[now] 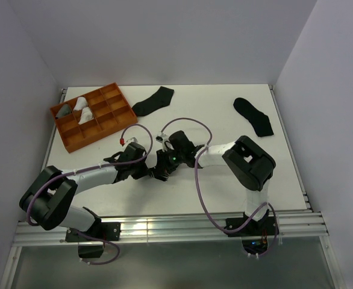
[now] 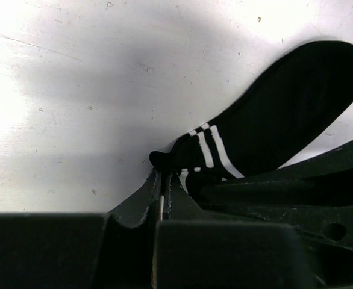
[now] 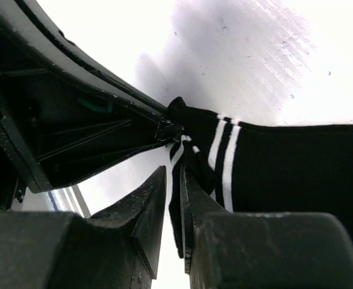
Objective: Roll the socks
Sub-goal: Roll the sock at the center of the board.
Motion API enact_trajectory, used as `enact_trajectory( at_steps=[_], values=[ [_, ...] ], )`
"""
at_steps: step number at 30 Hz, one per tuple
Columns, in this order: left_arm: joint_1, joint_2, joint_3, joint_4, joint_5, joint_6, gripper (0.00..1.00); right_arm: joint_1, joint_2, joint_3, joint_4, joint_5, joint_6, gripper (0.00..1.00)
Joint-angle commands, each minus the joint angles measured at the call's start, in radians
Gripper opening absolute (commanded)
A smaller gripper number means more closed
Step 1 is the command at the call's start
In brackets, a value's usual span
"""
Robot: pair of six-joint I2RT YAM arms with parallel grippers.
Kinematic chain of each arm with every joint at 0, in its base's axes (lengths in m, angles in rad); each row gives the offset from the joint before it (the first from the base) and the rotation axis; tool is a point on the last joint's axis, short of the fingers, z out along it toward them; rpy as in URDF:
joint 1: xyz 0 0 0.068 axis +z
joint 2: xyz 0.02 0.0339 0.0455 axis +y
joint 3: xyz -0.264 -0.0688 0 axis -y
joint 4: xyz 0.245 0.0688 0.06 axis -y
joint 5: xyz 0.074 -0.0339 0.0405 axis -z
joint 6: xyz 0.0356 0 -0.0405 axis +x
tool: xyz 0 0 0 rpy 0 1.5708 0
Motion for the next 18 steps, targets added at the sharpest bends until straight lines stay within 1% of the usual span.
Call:
enact_trajectory(
  at_steps=[1,7,13,18],
  values=[
    [-0.005,-0.019,0.017,-0.047,-0.028,0.034,0.00,-0.002,-0.030,0.014,-0.026,0.052,-0.038,0.24],
    [-0.005,-0.022,0.026,-0.058,-0.027,0.042,0.00,0.002,-0.066,0.001,-0.049,0.090,-0.076,0.29],
    [-0.004,-0.014,0.043,-0.072,-0.029,0.048,0.00,0.019,-0.093,0.014,-0.097,0.144,-0.125,0.31],
    [-0.005,-0.010,0.060,-0.084,-0.027,0.046,0.00,0.042,-0.086,0.014,-0.118,0.168,-0.153,0.31]
  ],
)
